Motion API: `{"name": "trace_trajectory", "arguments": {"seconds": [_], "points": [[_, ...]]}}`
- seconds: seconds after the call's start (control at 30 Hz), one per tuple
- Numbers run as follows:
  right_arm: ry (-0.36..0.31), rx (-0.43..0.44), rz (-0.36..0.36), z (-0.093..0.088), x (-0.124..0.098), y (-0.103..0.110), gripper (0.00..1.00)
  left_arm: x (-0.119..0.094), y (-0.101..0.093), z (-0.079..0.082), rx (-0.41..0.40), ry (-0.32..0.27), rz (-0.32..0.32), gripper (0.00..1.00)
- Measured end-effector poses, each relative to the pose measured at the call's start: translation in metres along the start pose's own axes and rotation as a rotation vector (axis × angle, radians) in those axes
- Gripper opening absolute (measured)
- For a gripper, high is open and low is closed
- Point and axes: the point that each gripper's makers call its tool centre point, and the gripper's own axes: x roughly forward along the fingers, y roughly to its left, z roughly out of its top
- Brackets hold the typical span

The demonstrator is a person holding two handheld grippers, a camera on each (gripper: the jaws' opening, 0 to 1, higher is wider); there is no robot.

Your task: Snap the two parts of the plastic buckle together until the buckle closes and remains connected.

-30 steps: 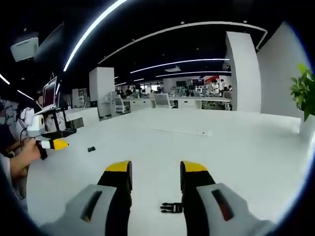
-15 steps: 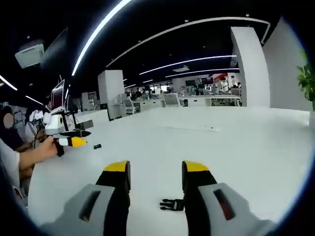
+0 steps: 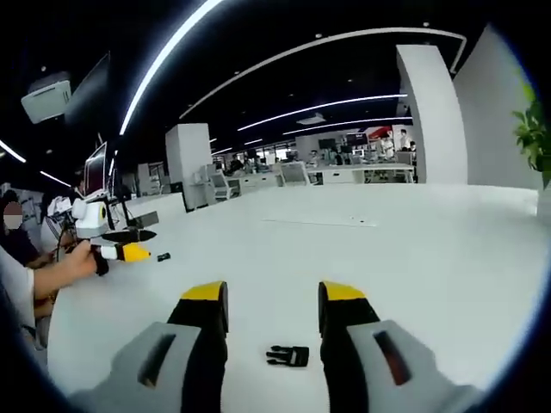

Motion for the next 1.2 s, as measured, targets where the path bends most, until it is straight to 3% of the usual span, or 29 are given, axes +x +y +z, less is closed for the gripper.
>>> {"name": "trace_trajectory", "arguments": {"seconds": [0.1,0.37,0.5,0.83,1.2], "points": [[0.008,-0.003,0.004,-0.001,0.0,0.001,0.42,0.002,0.002,-0.007,0.031,0.051,0.016,0.92],[0.02,-0.02,0.021,-0.001,0.0,0.005,0.43,0.007,-0.001,-0.012,0.079,0.12,0.0,0.77],[0.028,-0.024,0.025,-0.002,0.0,0.005,0.43,0.01,-0.007,-0.02,0.125,0.162,-0.018,0.63],[0.046,-0.023,0.046,-0.005,0.0,0.01,0.43,0.009,-0.013,-0.022,0.118,0.176,-0.044,0.36],[0.045,-0.027,0.049,-0.004,-0.001,0.011,0.43,0.009,-0.014,-0.026,0.071,0.201,-0.065,0.28]]}}
